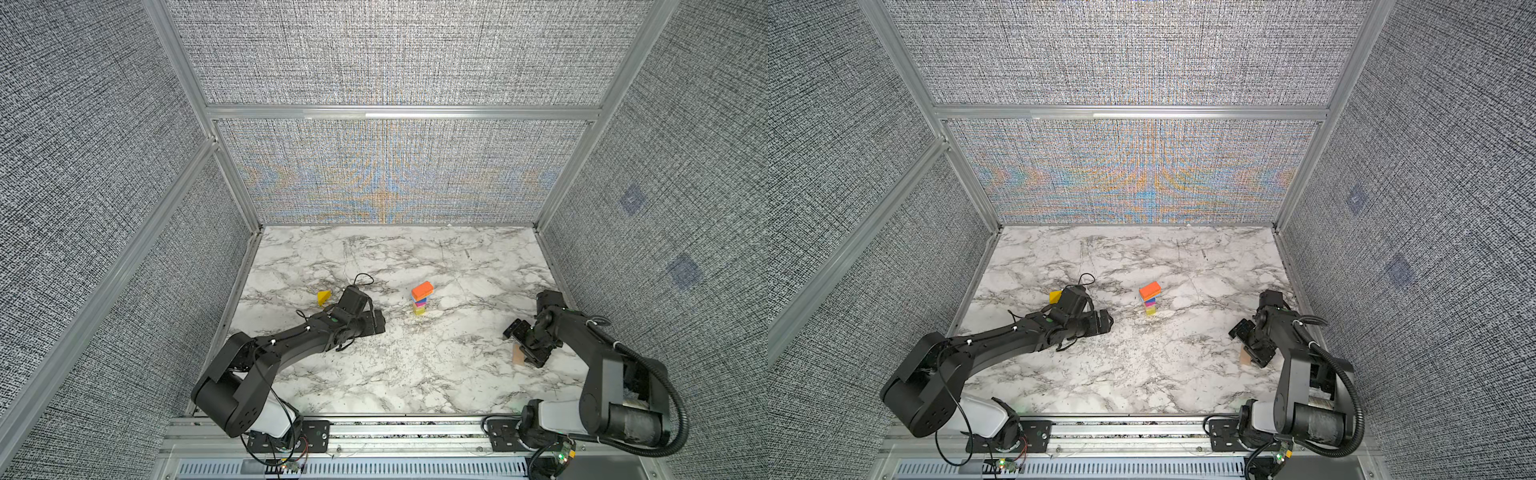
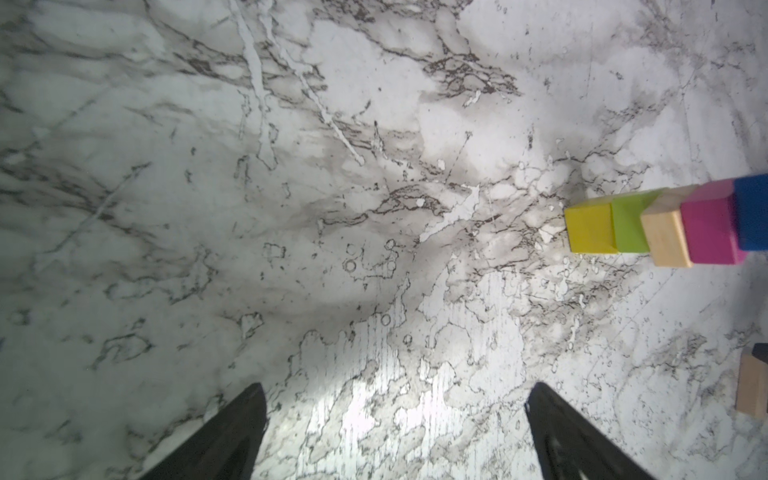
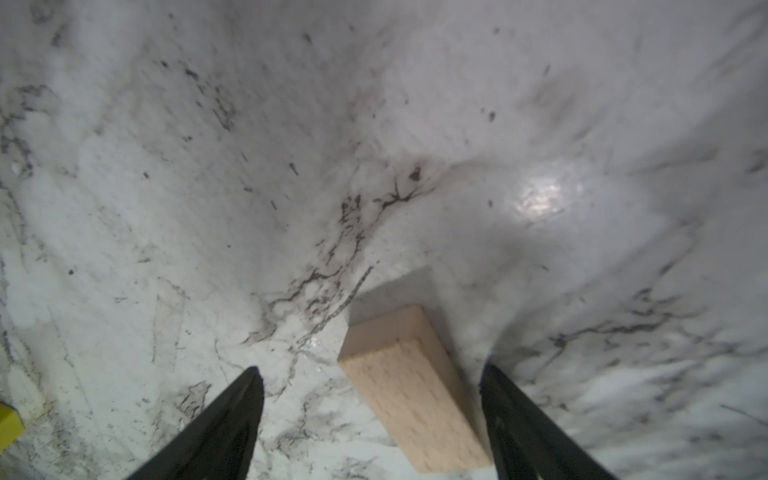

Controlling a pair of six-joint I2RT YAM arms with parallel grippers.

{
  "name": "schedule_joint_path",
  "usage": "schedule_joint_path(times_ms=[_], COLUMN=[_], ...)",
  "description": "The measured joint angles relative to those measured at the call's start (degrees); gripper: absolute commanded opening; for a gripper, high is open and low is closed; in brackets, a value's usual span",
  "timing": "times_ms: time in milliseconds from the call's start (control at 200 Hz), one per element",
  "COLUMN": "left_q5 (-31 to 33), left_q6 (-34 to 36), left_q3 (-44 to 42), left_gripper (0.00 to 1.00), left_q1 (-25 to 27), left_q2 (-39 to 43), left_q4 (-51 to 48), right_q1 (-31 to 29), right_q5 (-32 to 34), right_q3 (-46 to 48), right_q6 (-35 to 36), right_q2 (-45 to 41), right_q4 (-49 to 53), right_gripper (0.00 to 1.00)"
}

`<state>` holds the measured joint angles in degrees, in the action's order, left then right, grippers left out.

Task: Build the wood block tower
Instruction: 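Lower the open right gripper around the light-wood block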

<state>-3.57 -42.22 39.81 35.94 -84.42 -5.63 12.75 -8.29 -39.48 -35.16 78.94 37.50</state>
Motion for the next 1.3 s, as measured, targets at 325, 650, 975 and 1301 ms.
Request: schedule_joint_path(times_ms=[325, 650, 975, 1301], left_q5=[-0.66, -0.66, -0.63, -0.61], left_q6=[-0.02, -0.02, -0.02, -0.02], left_q3=[0.15, 0.15, 0.24, 0.24], left_gripper=[0.99, 0.98, 0.98, 0.98], left_q1=[-0.11, -0.44, -0.50, -0.57], left_q2=[-1.01, -1.03, -1.29, -1.29], left_q4=[0.83, 0.83, 0.81, 0.79], right_q1=[0.09, -1.14, -9.57, -12.31], right_q5=[-1.42, -3.74, -5.81, -1.90], right_q3=[-1.53, -4.98, -10.84, -16.57], right_q6=[0.96, 1.51, 3.69, 4.42], right_q2=[2.51, 6.54, 11.43, 9.73], right_q4=[-0.57, -3.13, -3.48, 1.29], right_gripper=[0.65, 0.54, 0.55, 0.68])
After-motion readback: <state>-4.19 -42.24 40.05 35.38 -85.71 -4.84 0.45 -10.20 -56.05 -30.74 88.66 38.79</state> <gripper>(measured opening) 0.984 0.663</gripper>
